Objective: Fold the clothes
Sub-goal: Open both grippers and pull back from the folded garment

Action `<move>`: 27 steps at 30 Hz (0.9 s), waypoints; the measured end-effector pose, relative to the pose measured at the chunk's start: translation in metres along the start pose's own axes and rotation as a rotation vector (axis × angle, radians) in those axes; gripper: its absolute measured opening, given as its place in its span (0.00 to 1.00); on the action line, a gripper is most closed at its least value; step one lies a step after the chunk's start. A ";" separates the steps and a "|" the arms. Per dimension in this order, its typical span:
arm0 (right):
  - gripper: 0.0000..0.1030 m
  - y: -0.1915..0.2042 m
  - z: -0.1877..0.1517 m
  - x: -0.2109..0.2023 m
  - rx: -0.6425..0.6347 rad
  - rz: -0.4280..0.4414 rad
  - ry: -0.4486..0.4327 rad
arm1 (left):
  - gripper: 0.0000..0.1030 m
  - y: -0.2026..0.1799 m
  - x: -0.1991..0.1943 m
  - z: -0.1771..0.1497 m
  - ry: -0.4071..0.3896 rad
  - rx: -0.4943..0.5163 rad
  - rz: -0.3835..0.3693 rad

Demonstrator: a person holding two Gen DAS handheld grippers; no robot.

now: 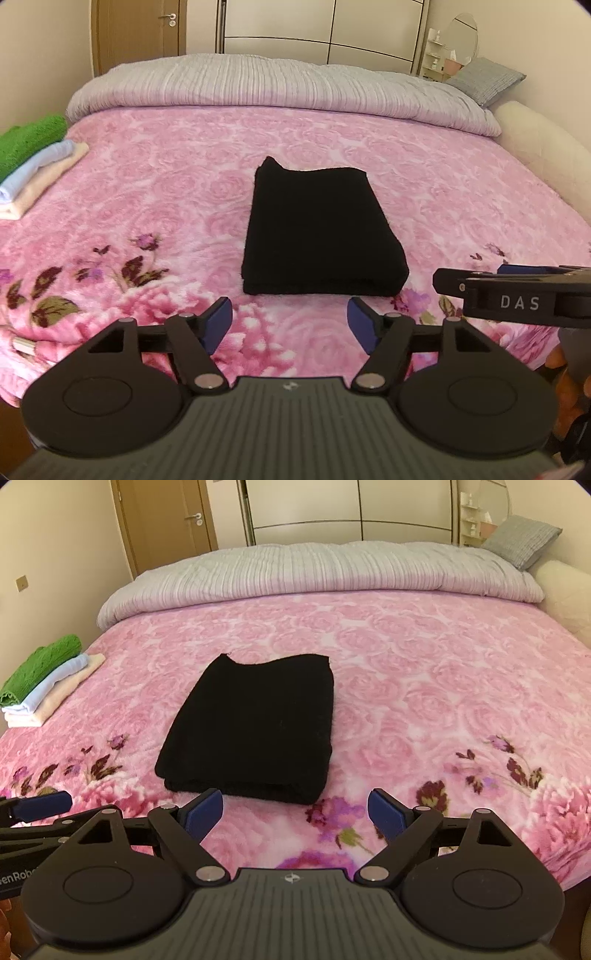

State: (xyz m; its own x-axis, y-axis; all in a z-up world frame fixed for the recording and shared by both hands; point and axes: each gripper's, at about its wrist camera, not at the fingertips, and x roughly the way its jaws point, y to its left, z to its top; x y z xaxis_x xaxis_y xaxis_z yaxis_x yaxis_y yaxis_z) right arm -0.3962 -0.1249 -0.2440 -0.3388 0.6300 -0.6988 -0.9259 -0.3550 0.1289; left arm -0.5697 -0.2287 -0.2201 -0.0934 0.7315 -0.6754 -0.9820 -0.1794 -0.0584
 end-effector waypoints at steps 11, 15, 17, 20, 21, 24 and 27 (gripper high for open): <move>0.86 -0.006 -0.017 -0.025 0.012 -0.005 -0.011 | 0.77 -0.015 -0.028 -0.011 -0.028 0.039 0.080; 0.86 -0.010 -0.021 -0.037 0.013 -0.010 -0.035 | 0.79 -0.022 -0.036 -0.013 -0.044 0.044 0.088; 0.86 -0.013 -0.023 -0.043 0.016 -0.014 -0.045 | 0.80 -0.027 -0.038 -0.013 -0.051 0.052 0.091; 0.86 -0.020 -0.025 -0.050 0.029 -0.012 -0.056 | 0.81 -0.033 -0.041 -0.012 -0.060 0.066 0.086; 0.86 -0.022 -0.026 -0.052 0.033 -0.013 -0.059 | 0.81 -0.035 -0.042 -0.011 -0.062 0.070 0.085; 0.86 -0.026 -0.026 -0.052 0.041 -0.016 -0.055 | 0.82 -0.038 -0.040 -0.010 -0.062 0.075 0.086; 0.86 -0.029 -0.026 -0.049 0.047 -0.020 -0.046 | 0.82 -0.040 -0.038 -0.009 -0.059 0.077 0.087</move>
State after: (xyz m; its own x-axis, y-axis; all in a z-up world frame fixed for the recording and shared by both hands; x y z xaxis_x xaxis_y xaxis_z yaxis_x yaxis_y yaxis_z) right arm -0.3487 -0.1634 -0.2314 -0.3263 0.6681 -0.6688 -0.9391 -0.3096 0.1488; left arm -0.5258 -0.2552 -0.1982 -0.1861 0.7530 -0.6311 -0.9792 -0.1948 0.0563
